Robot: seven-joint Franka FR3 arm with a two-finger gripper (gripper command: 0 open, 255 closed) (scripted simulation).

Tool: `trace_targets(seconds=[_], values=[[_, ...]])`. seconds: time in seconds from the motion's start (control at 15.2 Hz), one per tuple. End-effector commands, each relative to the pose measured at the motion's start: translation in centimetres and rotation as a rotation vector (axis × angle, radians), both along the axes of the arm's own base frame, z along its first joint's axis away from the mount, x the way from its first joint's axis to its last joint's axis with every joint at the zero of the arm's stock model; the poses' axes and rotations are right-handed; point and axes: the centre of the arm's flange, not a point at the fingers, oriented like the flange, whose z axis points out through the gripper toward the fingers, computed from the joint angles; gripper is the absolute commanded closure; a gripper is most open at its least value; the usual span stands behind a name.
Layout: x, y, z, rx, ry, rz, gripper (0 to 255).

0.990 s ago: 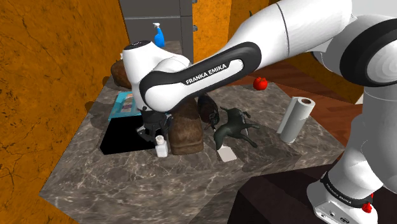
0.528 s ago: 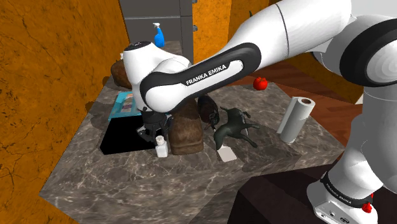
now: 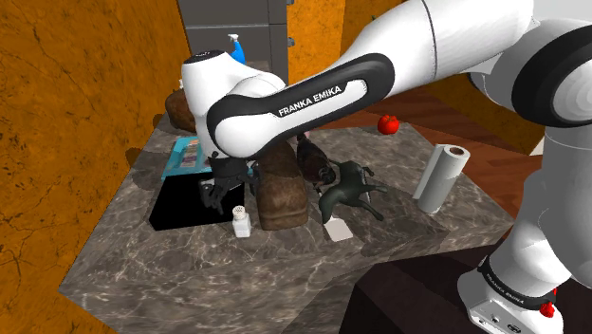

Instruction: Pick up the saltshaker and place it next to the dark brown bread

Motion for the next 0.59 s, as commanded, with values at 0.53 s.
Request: trace_targets(seconds=[0.53], values=[[0.0, 0.2, 3.2, 0.000, 0.000, 0.000, 0]])
